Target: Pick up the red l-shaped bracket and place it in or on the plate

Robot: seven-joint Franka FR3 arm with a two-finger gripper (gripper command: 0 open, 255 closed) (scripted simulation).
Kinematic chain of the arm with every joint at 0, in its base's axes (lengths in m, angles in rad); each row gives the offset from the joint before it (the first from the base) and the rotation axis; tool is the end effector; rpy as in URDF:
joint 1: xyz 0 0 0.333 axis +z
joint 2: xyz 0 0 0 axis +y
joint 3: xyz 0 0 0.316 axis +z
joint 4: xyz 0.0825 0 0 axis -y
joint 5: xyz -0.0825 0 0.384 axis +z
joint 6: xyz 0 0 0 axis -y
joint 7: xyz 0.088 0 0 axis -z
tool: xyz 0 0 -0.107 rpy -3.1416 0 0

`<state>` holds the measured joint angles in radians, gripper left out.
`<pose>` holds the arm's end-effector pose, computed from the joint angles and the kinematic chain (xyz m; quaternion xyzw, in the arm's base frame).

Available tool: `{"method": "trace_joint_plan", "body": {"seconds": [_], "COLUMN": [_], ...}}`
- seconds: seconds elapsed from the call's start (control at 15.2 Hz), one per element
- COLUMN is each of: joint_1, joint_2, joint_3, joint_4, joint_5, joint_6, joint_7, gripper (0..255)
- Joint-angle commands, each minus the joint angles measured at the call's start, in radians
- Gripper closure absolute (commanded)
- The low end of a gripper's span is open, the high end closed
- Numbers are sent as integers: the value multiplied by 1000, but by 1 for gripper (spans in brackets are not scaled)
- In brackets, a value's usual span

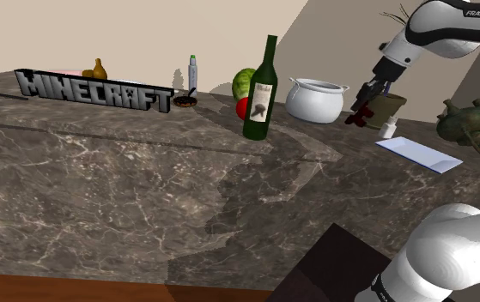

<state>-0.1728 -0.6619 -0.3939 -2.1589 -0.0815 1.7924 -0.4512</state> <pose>0.2928 -0.2492 0.6423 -0.9883 0.0304 -0.1489 0.0111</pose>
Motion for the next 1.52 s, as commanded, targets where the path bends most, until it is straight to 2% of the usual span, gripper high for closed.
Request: {"method": "trace_joint_plan", "body": {"seconds": [0.0,0.73,1.19,1.32,1.45], "joint_1": [-11,-61,-44,-21,-28], "joint_2": [-10,-33,14,45,33], "joint_3": [-32,-244,-414,-494,-494], "joint_4": [14,122,261,330,296], "joint_5": [-12,-90,-120,-124,-132], "joint_6": [-23,-136,-202,-228,-203], "joint_7": [-38,-283,-452,-521,-520], "gripper": [255,255,255,255,255]}}
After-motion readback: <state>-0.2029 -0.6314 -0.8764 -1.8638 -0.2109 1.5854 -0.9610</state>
